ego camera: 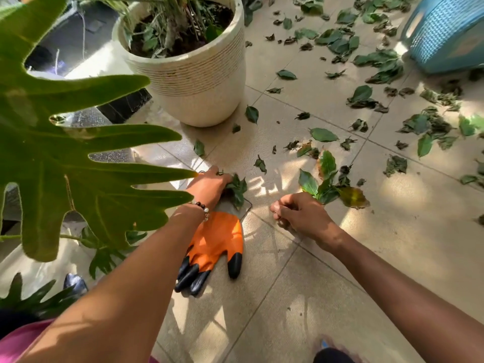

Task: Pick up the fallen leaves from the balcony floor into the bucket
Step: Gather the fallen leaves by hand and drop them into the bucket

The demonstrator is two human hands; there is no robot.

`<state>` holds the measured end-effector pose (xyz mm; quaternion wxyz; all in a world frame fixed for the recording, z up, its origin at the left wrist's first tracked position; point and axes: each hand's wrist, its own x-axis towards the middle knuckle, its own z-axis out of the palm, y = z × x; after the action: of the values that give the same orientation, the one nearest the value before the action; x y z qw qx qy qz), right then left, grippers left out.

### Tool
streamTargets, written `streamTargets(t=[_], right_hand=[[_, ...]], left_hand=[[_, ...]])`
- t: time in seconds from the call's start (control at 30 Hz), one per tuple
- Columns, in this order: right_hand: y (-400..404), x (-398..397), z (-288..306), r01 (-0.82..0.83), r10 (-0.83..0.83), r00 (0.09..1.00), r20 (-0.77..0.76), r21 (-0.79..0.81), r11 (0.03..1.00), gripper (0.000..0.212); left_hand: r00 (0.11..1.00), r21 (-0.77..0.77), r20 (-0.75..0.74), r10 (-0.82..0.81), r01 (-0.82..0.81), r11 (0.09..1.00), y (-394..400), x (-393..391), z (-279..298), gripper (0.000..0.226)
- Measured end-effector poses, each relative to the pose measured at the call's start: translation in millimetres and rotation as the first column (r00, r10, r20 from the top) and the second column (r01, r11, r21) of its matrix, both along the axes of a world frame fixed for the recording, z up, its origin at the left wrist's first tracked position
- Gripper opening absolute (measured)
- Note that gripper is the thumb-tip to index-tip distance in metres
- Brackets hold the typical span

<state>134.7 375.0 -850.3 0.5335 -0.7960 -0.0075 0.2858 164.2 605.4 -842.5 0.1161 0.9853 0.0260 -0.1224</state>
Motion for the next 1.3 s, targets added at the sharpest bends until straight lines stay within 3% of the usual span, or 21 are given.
streamTargets(t=[0.17, 0.23, 0.33, 0.4, 0.47, 0.57, 0.67, 0.7, 0.77, 0.87, 1.0, 1.13, 1.23, 1.3], right_hand=[[-4, 5, 7, 0.146, -0.136, 0.987, -0.08, 0.134, 0.98, 0.013], [-3, 7, 14, 0.227, -0.212, 0.973, -0.091, 0.213, 0.95, 0.009], [2, 13, 31, 0.301, -0.314, 0.949, -0.032, 0.389, 0.871, 0.031], [5, 15, 43, 0.249, -0.302, 0.953, 0.032, 0.491, 0.835, 0.056], [9, 13, 52, 0.193, -0.273, 0.956, 0.107, 0.472, 0.86, 0.062], [17, 2, 58, 0.227, -0.298, 0.889, 0.349, 0.228, 0.947, 0.054], [16, -6, 42, 0.227, -0.177, 0.782, 0.598, -0.009, 0.974, 0.069], [13, -7, 36, 0.221, -0.131, 0.753, 0.644, -0.06, 0.974, 0.068], [5, -8, 30, 0.229, -0.055, 0.691, 0.721, -0.147, 0.962, 0.062], [-2, -8, 27, 0.228, -0.005, 0.666, 0.746, -0.197, 0.953, 0.062], [0, 3, 29, 0.294, -0.137, 0.655, 0.743, -0.083, 0.952, 0.04], [3, 17, 38, 0.35, -0.332, 0.803, 0.495, 0.059, 0.935, 0.026], [2, 28, 35, 0.464, -0.462, 0.809, 0.363, 0.085, 0.882, 0.027], [2, 35, 32, 0.628, -0.658, 0.741, 0.135, 0.205, 0.75, 0.026]], left_hand=[[0.988, -0.126, 0.154, 0.03, -0.011, 0.992, -3, 5, 18, 0.026], [0.991, -0.211, 0.107, 0.083, -0.059, 0.976, -8, 13, 31, 0.019], [0.999, -0.339, -0.012, 0.053, -0.054, 0.939, -29, 18, 46, 0.013], [0.998, -0.523, -0.052, 0.034, -0.056, 0.85, -50, 13, 53, 0.023], [0.973, -0.775, -0.212, 0.09, -0.223, 0.592, -77, 2, 60, 0.026], [0.91, -0.894, -0.398, 0.118, -0.413, 0.173, -117, -14, 64, 0.032], [0.822, -0.79, -0.569, 0.011, -0.543, -0.284, -136, -21, 59, 0.041], [0.805, -0.736, -0.592, -0.027, -0.554, -0.39, -136, -23, 58, 0.043], [0.788, -0.666, -0.612, -0.067, -0.559, -0.494, -134, -25, 57, 0.04], [0.728, -0.575, -0.668, -0.153, -0.636, -0.514, -131, -24, 58, 0.055], [0.717, -0.527, -0.662, -0.22, -0.653, -0.544, -127, -20, 57, 0.095], [0.698, -0.446, -0.576, -0.424, -0.704, -0.552, -121, -20, 53, 0.112], [0.636, -0.482, -0.625, -0.453, -0.771, -0.417, -116, -15, 48, 0.115], [0.574, -0.516, -0.712, -0.405, -0.818, -0.253, -109, -5, 49, 0.106]])
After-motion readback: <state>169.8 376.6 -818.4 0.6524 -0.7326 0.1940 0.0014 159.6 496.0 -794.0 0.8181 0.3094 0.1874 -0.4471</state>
